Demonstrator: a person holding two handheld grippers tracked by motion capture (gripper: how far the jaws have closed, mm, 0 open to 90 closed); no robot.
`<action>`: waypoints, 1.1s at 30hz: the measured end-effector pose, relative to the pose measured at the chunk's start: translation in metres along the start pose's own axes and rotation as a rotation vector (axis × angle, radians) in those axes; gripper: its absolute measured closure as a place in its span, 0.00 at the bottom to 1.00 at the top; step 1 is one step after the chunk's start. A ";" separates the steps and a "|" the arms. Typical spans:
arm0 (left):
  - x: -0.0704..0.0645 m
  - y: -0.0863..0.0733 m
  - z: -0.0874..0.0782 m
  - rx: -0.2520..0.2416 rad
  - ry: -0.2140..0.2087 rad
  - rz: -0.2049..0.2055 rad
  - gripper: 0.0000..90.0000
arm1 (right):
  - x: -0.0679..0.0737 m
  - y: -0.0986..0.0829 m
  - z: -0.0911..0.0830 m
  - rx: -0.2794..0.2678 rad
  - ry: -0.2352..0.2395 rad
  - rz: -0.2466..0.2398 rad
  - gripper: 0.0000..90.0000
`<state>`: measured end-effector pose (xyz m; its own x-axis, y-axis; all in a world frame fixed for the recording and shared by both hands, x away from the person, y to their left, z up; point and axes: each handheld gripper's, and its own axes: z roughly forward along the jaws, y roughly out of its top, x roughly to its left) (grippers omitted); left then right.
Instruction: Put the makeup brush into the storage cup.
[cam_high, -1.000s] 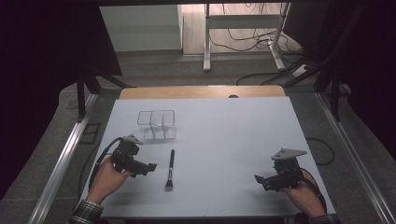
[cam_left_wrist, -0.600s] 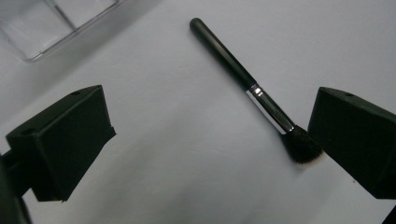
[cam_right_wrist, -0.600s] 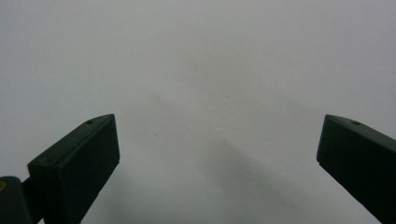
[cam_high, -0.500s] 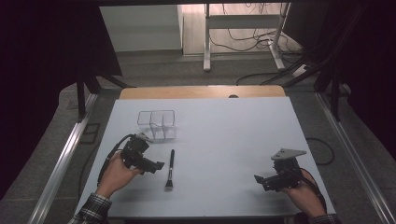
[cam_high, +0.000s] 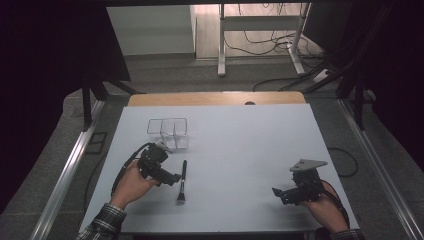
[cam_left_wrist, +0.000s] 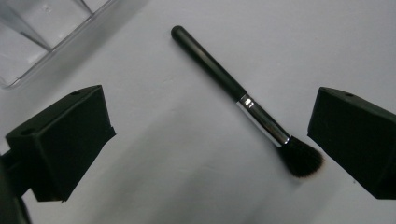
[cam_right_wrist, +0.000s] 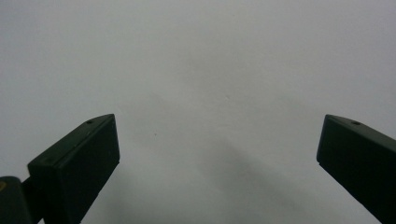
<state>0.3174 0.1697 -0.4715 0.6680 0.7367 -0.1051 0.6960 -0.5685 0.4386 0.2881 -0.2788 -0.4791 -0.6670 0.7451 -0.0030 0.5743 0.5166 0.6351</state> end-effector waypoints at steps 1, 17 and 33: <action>-0.001 0.002 0.001 0.002 0.001 0.004 0.00 | 0.000 0.000 0.000 0.000 0.000 0.000 0.00; -0.013 0.027 0.011 0.102 0.060 0.070 0.00 | 0.001 0.000 0.002 0.017 0.003 -0.007 0.00; -0.014 0.017 0.043 0.177 0.034 0.029 0.02 | 0.000 -0.001 0.004 0.034 0.010 0.008 0.00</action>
<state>0.3311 0.1338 -0.5008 0.6813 0.7293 -0.0629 0.7140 -0.6431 0.2770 0.2894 -0.2775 -0.4829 -0.6670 0.7450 0.0098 0.5951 0.5248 0.6087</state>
